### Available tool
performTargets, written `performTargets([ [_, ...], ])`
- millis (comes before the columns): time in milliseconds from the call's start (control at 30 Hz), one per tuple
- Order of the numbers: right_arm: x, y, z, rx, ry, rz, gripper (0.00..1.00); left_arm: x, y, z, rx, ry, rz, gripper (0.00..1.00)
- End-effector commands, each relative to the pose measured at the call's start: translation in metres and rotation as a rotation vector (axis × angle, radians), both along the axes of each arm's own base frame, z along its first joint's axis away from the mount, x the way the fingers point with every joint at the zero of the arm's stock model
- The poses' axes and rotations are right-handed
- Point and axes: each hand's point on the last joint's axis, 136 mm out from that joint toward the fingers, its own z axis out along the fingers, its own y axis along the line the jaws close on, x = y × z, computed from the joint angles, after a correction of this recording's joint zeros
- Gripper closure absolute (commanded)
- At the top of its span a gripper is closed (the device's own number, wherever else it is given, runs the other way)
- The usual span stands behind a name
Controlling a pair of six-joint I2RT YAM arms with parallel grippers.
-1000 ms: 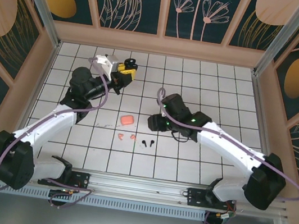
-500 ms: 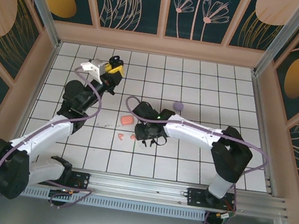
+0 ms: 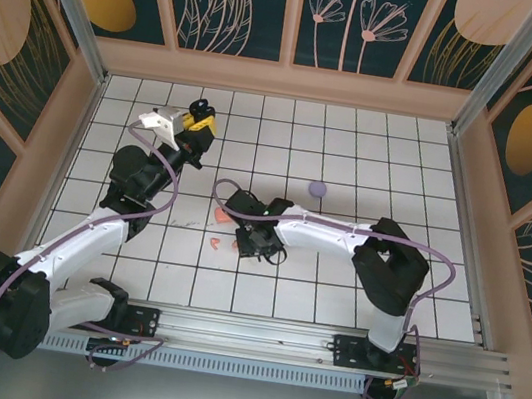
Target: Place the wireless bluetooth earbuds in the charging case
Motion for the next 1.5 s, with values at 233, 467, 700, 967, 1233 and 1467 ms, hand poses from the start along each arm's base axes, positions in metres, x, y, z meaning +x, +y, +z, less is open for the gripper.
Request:
performTargets([
  [233, 0.001, -0.007, -0.013, -0.055, -0.004, -0.03, 0.61, -0.005, -0.004, 0.003, -0.006, -0.008, -0.03, 1.0],
  [467, 0.0, -0.008, -0.022, -0.064, 0.006, -0.031, 0.62, -0.005, -0.005, 0.002, -0.003, -0.002, -0.039, 1.0],
  [700, 0.001, -0.01, -0.029, -0.069, 0.009, -0.037, 0.65, -0.005, -0.007, 0.003, -0.005, -0.002, -0.049, 1.0],
  [967, 0.002, -0.011, -0.035, -0.073, 0.012, -0.04, 0.67, -0.004, -0.009, 0.002, -0.006, 0.003, -0.06, 1.0],
  [1233, -0.001, -0.017, -0.04, -0.084, 0.019, -0.041, 0.7, -0.003, -0.01, 0.003, -0.009, 0.003, -0.066, 1.0],
  [1467, -0.003, -0.018, -0.041, -0.09, 0.018, -0.039, 0.76, -0.003, -0.011, 0.004, -0.011, 0.005, -0.07, 1.0],
])
